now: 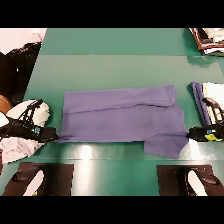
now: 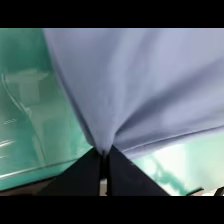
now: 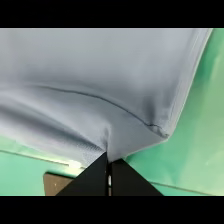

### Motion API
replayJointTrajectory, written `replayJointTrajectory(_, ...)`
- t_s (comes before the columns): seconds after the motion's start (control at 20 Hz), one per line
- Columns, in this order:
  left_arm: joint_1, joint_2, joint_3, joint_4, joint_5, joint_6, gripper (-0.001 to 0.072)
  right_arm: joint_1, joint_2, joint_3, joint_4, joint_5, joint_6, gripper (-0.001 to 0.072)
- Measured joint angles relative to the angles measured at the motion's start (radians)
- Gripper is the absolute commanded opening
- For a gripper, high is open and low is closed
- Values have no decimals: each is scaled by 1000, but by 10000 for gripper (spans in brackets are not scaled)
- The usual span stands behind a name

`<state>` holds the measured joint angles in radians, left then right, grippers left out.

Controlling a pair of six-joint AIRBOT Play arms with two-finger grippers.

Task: Fold the shirts.

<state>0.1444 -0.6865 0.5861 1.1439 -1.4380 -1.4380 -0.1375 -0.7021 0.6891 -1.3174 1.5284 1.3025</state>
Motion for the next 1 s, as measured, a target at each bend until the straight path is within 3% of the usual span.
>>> replayJointTrajectory(0.25, 0, -89, 100, -27, 123, -16, 24, 8, -136, 182, -7, -41, 7, 15)
replayJointTrajectory(0.75, 0, -569, 396, -88, 408, 3, 26, 135, -727, 665, -9, -157, 19, 17)
replayJointTrajectory(1.0, 0, -673, 443, -124, 507, 6, 35, 132, -931, 871, 74, -165, 27, 24)
